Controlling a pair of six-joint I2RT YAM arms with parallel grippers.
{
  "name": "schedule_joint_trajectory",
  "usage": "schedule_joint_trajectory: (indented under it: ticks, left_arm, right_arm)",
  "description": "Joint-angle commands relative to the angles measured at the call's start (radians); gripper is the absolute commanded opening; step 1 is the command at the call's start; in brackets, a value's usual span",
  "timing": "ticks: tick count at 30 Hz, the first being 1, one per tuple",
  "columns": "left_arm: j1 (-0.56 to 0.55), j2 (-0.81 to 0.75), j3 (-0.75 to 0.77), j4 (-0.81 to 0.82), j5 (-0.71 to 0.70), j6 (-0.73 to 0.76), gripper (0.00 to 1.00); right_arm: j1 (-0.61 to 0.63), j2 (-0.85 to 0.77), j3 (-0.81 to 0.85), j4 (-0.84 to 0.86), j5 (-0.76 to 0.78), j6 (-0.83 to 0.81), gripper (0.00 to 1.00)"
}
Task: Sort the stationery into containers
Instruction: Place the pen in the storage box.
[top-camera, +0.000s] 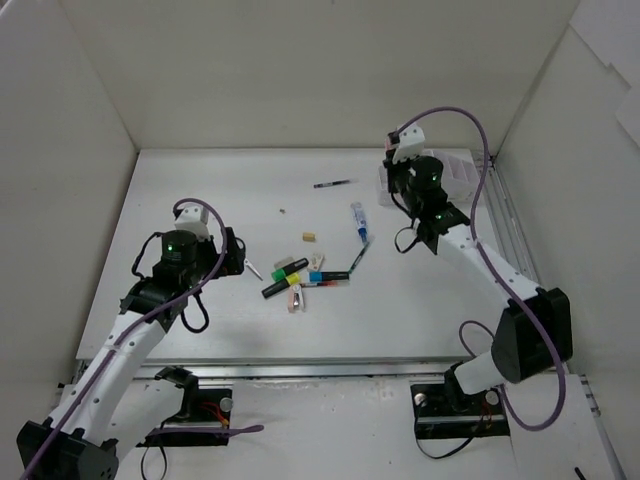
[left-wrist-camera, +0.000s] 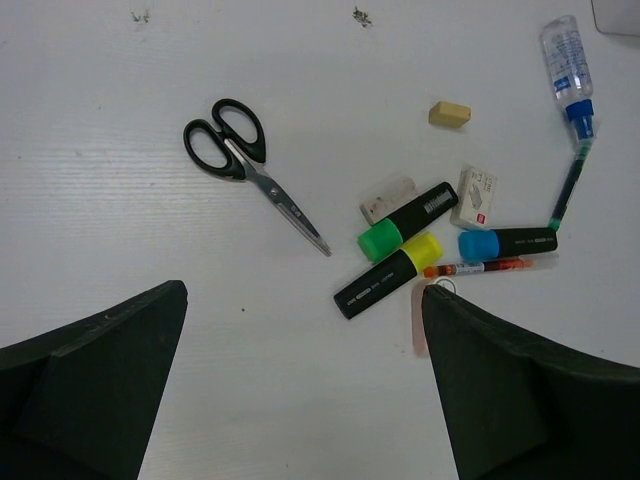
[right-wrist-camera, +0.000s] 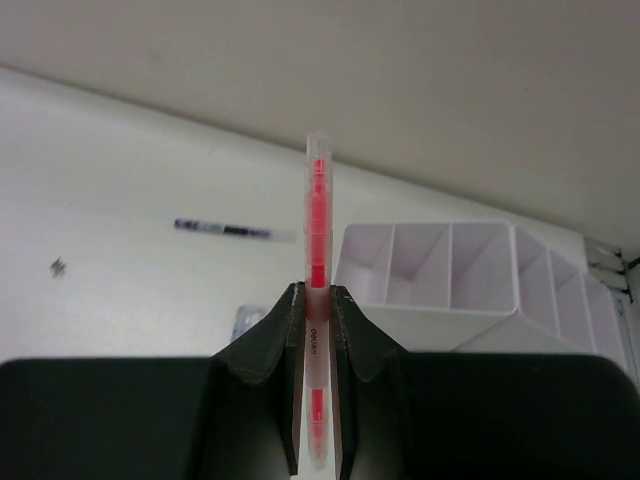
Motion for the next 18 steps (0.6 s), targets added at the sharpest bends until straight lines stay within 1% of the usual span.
schedule_joint_trajectory:
  ticks: [1,2,4,5,7,9,13,18]
  left_arm:
    - [-0.006,0.031,0.076,0.086,0.026,0.050,0.99]
    - [-0.006,0.047,0.082,0.085,0.024,0.057,1.00]
    - [-0.006,0.064,0.089,0.094,0.021,0.064,0.99]
    - [-0.006,0.087,0.102,0.094,0.023,0.070,1.00]
    - [-0.015,0.120,0.114,0.093,0.027,0.080,1.00]
    - [-0.015,0.145,0.137,0.083,0.028,0.093,0.99]
    - [-0.015,0.206,0.166,0.065,0.018,0.100,0.99]
    - [-0.015,0.252,0.191,0.071,0.040,0.113,0.99]
  right_arm:
    - [-0.077,0.160,0.127,0.276,-0.086,-0.061,0.00]
    - [-0.120,0.197,0.156,0.316,-0.092,-0.058,0.00]
    - [-0.163,0.266,0.235,0.353,-0.107,-0.050,0.00]
    - [-0.190,0.328,0.265,0.363,-0.115,-0.037,0.00]
    - [-0.215,0.408,0.344,0.373,-0.130,-0.032,0.00]
    - [-0.241,0.450,0.397,0.380,-0.136,-0.035,0.00]
    - [-0.261,0.531,0.447,0.387,-0.118,-0.107,0.00]
    - [-0.312,0.604,0.503,0.388,-0.181,-0.100,0.00]
